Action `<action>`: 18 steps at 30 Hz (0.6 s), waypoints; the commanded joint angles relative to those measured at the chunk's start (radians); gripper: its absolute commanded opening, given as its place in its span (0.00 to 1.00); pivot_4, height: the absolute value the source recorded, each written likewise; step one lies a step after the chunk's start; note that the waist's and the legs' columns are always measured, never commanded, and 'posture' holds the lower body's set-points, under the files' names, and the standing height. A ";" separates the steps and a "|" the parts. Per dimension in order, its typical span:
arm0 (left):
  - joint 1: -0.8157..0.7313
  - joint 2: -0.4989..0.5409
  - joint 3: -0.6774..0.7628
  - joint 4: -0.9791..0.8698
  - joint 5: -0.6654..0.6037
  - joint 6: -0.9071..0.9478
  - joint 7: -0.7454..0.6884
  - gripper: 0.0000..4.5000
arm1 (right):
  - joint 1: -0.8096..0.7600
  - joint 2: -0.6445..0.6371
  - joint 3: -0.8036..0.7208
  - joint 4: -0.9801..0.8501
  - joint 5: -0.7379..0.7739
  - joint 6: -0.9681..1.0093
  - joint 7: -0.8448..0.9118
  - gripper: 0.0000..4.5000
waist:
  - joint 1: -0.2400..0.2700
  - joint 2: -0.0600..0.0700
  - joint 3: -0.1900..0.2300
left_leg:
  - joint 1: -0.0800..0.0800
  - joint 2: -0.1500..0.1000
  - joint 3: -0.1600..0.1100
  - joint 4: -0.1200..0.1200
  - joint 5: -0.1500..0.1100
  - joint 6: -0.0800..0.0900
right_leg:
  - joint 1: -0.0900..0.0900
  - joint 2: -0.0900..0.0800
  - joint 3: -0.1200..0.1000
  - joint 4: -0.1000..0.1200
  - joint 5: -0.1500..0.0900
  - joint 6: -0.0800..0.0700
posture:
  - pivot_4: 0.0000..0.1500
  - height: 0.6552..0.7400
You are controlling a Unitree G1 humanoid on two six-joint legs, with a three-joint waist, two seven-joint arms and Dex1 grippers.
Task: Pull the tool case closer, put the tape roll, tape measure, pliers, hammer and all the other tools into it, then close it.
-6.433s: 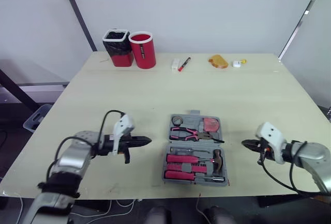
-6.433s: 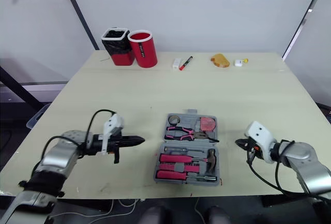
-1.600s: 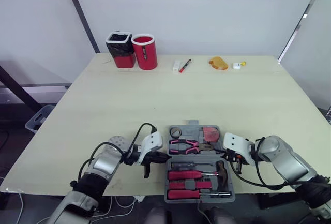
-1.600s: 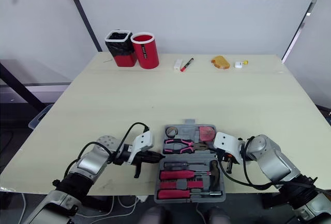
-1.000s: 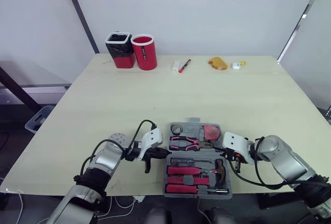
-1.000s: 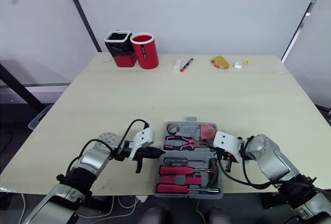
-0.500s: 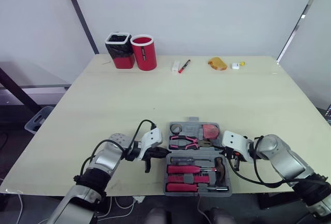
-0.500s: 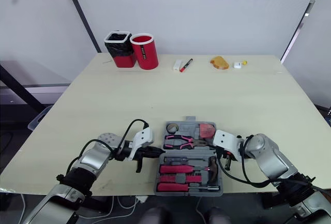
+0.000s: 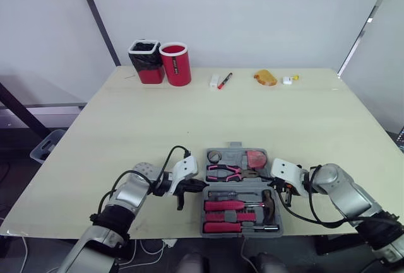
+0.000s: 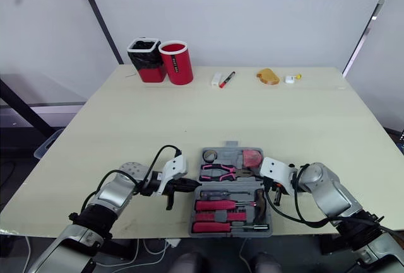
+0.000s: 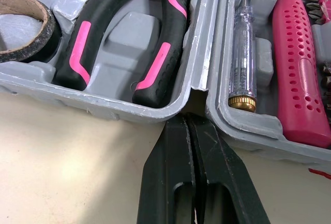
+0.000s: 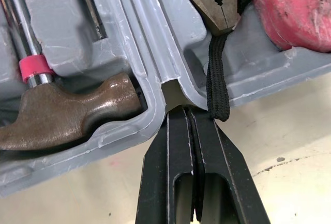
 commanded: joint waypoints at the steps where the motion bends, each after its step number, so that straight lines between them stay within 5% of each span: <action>1: 0.002 -0.006 -0.017 0.052 0.055 0.011 0.060 0.01 | -0.024 0.011 -0.019 -0.015 -0.006 -0.025 -0.015 0.00 | 0.000 0.000 0.000 | 0.000 0.000 0.000 0.000 0.000 0.000 | 0.000 0.000 0.000 0.000 0.000 0.000 | 1.00 1.00; 10: 0.018 0.002 0.002 0.048 0.038 -0.006 0.063 0.01 | 0.011 -0.008 -0.049 -0.045 0.009 -0.017 -0.012 0.00 | 0.002 0.000 0.000 | 0.000 0.000 0.000 0.000 0.000 0.000 | 0.000 0.000 0.000 0.000 0.000 0.000 | 1.00 1.00; 18: 0.212 0.066 0.210 -0.151 -0.182 0.002 0.022 0.01 | 0.278 -0.056 -0.363 -0.203 0.197 -0.066 -0.021 0.00 | -0.008 0.000 0.001 | -0.005 0.001 -0.005 -0.003 0.000 0.000 | -0.004 0.000 0.000 -0.002 0.000 0.000 | 1.00 1.00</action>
